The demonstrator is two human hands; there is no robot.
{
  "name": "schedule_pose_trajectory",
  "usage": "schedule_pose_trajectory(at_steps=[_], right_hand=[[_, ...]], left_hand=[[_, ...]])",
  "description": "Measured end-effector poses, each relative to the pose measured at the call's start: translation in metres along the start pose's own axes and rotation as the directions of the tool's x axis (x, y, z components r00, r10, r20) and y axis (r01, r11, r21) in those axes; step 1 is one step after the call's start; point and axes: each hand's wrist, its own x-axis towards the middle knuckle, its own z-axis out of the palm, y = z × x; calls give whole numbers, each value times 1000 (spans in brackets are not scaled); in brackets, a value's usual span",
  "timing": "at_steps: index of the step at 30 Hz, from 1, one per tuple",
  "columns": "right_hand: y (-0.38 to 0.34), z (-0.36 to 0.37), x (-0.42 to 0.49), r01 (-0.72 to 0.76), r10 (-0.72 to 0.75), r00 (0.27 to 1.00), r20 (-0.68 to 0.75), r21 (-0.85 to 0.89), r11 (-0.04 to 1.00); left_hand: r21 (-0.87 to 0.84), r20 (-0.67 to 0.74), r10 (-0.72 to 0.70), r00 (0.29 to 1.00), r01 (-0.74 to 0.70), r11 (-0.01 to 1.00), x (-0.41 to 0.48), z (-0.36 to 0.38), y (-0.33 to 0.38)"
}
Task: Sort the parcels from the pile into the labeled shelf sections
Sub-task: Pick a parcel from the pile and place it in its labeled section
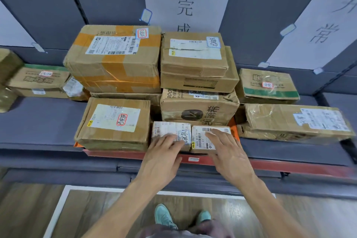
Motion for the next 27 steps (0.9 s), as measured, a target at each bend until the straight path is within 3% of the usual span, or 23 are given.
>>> schedule_pose_trajectory(at_steps=[8, 19, 27], right_hand=[[-3, 7, 4, -33, 38, 992, -123, 43, 999], [47, -27, -52, 75, -63, 993, -100, 122, 990], [122, -53, -135, -85, 96, 992, -85, 127, 988]], left_hand=[[7, 43, -80, 996, 80, 997, -3, -1, 19], [-2, 19, -100, 995, 100, 995, -13, 2, 94], [-29, 74, 25, 997, -23, 999, 2, 27, 177]])
